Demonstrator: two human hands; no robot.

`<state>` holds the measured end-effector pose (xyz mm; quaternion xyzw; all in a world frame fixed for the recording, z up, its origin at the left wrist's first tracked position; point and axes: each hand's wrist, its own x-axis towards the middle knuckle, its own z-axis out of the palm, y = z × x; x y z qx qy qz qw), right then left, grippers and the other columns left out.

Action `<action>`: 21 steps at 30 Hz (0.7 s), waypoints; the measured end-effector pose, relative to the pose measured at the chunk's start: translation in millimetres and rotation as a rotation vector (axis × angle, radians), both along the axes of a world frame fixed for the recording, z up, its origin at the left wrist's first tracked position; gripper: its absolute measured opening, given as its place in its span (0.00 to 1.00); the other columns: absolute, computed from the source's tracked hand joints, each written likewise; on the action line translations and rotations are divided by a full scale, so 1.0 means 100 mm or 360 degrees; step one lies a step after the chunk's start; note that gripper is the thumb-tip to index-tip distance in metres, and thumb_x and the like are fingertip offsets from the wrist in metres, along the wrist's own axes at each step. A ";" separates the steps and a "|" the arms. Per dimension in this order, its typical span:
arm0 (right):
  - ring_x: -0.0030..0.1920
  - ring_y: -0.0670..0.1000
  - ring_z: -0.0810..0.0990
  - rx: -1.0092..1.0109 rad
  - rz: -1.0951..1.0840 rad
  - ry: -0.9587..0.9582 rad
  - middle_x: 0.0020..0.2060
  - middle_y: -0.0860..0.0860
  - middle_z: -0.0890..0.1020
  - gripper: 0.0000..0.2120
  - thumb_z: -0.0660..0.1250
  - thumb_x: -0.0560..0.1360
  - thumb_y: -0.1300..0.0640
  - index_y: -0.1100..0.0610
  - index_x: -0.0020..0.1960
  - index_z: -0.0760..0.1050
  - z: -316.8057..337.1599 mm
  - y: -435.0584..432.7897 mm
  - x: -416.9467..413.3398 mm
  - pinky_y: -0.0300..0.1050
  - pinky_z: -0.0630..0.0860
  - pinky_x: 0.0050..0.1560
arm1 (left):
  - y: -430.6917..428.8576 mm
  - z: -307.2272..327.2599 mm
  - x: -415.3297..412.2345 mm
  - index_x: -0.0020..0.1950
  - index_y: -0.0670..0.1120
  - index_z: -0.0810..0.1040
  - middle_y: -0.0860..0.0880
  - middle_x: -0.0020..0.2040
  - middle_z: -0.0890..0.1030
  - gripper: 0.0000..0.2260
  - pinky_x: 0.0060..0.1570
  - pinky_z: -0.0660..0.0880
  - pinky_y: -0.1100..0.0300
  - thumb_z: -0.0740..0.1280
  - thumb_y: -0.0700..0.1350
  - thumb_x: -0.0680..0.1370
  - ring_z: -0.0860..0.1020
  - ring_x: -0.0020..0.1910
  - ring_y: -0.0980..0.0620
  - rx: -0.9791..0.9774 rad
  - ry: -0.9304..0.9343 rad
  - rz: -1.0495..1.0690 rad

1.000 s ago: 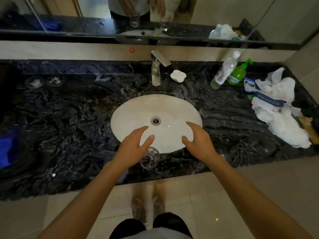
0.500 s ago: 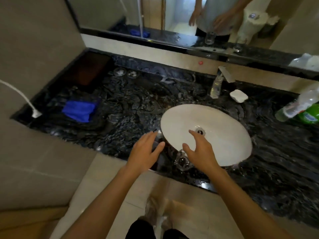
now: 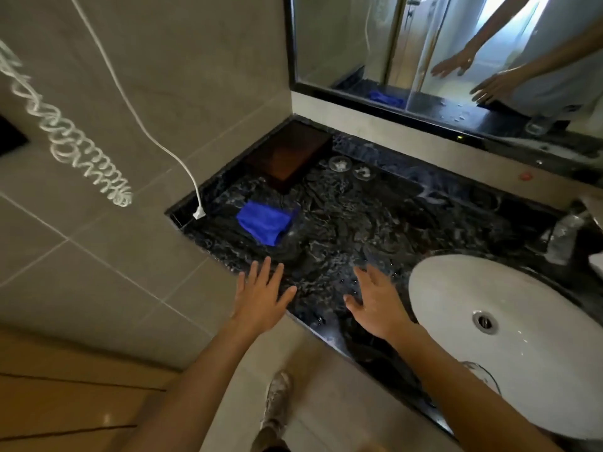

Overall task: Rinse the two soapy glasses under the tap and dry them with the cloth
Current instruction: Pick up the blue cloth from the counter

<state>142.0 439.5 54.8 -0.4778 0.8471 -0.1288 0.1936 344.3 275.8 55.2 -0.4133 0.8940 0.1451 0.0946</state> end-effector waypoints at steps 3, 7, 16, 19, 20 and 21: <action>0.82 0.63 0.50 0.0113 0.0042 0.0099 0.81 0.62 0.53 0.36 0.56 0.82 0.37 0.55 0.83 0.53 -0.05 -0.65 0.08 0.58 0.50 0.81 | -0.64 -0.06 0.07 0.84 0.53 0.47 0.46 0.85 0.42 0.32 0.79 0.41 0.39 0.47 0.66 0.83 0.41 0.83 0.42 -0.0106 -0.0118 -0.0068; 0.82 0.62 0.42 0.0286 0.0028 0.0118 0.82 0.62 0.45 0.41 0.45 0.79 0.28 0.52 0.83 0.47 -0.16 -1.45 0.14 0.59 0.43 0.80 | -1.44 -0.20 0.07 0.84 0.54 0.46 0.45 0.84 0.40 0.38 0.77 0.40 0.36 0.36 0.70 0.77 0.39 0.83 0.41 -0.0185 -0.0213 -0.0147; 0.74 0.62 0.67 0.0293 -0.0295 -0.0081 0.74 0.61 0.68 0.33 0.57 0.83 0.38 0.58 0.79 0.60 -0.40 -2.80 0.09 0.54 0.67 0.72 | -2.77 -0.46 -0.40 0.84 0.52 0.40 0.44 0.83 0.36 0.30 0.79 0.42 0.37 0.46 0.61 0.86 0.41 0.83 0.39 -0.0082 -0.0286 -0.0426; 0.72 0.61 0.69 0.0273 -0.0346 -0.0152 0.72 0.61 0.70 0.32 0.59 0.83 0.41 0.58 0.79 0.60 -0.46 -3.08 0.05 0.54 0.68 0.71 | -2.99 -0.53 -0.55 0.84 0.51 0.40 0.44 0.84 0.37 0.29 0.79 0.43 0.37 0.46 0.58 0.87 0.40 0.83 0.39 -0.0081 -0.0333 -0.0588; 0.72 0.61 0.69 0.0272 -0.0356 -0.0172 0.72 0.60 0.70 0.31 0.59 0.83 0.42 0.58 0.80 0.60 -0.48 -3.15 0.04 0.53 0.68 0.71 | -3.05 -0.56 -0.59 0.84 0.50 0.40 0.44 0.84 0.37 0.28 0.79 0.43 0.37 0.45 0.57 0.87 0.41 0.83 0.38 -0.0082 -0.0352 -0.0629; 0.72 0.60 0.69 0.0274 -0.0372 -0.0195 0.73 0.60 0.69 0.31 0.60 0.83 0.43 0.58 0.80 0.59 -0.49 -3.21 0.03 0.52 0.69 0.71 | -3.09 -0.60 -0.63 0.84 0.50 0.40 0.44 0.84 0.39 0.28 0.79 0.44 0.37 0.45 0.56 0.87 0.42 0.83 0.38 -0.0087 -0.0366 -0.0663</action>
